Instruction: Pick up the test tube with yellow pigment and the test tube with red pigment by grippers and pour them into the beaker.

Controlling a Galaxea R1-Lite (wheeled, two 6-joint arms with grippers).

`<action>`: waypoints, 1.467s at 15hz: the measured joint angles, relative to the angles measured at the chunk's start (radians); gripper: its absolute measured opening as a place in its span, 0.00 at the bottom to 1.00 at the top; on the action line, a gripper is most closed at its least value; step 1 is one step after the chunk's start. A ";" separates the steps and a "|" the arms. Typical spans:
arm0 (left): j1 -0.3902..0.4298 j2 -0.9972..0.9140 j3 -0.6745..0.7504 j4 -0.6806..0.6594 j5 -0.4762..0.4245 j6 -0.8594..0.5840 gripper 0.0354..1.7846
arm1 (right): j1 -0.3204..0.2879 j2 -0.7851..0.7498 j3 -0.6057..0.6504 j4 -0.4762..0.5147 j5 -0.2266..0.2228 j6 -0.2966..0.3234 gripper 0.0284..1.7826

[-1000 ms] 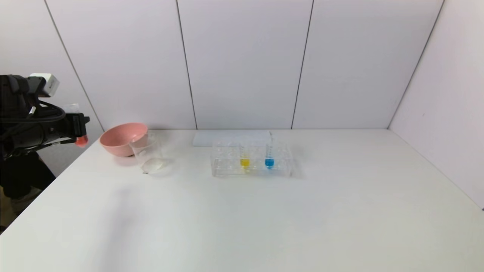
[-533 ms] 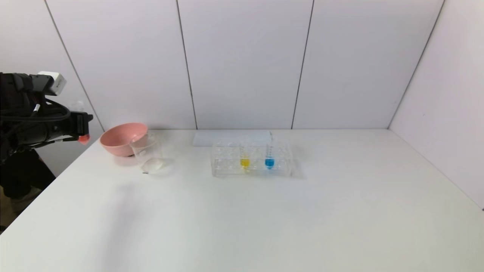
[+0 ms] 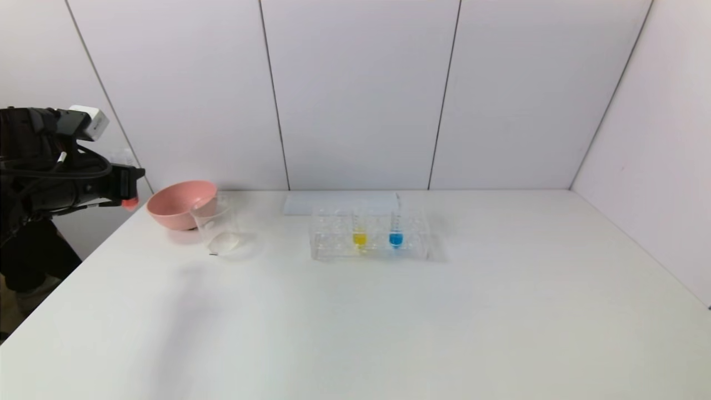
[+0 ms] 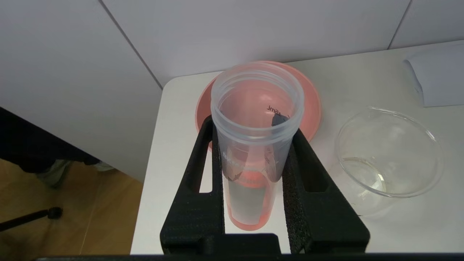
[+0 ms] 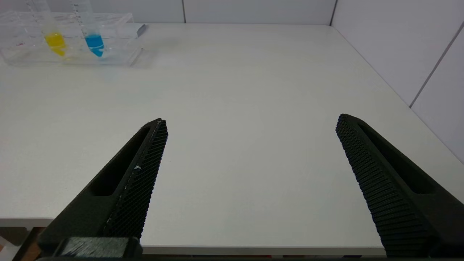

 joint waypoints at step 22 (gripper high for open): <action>0.001 0.074 -0.283 0.442 -0.248 0.350 0.25 | -0.001 0.000 0.000 0.000 0.000 0.000 0.95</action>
